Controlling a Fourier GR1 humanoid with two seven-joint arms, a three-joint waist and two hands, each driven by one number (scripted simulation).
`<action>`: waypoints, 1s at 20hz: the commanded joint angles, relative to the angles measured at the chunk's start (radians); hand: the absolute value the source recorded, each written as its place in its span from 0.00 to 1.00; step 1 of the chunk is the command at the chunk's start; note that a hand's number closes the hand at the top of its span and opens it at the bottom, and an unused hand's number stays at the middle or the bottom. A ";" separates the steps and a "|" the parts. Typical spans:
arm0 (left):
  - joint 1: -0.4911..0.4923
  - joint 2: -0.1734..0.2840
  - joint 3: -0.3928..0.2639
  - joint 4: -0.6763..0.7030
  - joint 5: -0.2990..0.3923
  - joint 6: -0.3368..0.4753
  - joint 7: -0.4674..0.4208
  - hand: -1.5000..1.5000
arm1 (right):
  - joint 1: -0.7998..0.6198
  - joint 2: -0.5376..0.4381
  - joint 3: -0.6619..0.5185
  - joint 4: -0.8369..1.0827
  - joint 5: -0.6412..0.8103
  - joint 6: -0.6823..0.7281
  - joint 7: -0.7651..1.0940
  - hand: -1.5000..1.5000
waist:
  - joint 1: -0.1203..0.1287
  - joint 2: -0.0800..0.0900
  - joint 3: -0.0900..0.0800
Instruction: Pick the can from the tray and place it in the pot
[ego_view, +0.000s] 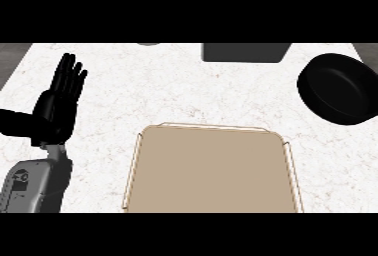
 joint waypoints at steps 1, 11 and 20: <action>-0.013 0.025 0.034 0.026 0.032 -0.033 -0.010 0.50 | -0.023 -0.009 0.008 0.184 0.017 0.002 -0.044 1.00 | 0.002 0.002 0.000; 0.020 -0.025 -0.016 -0.011 -0.014 0.007 -0.019 0.50 | -0.168 0.023 -0.023 0.428 -0.053 0.123 -0.189 0.00 | 0.014 0.005 0.001; 0.035 -0.002 -0.005 -0.035 -0.007 -0.009 -0.002 0.50 | -0.186 -0.006 -0.220 0.467 -0.276 0.192 -0.231 0.00 | 0.002 -0.001 0.001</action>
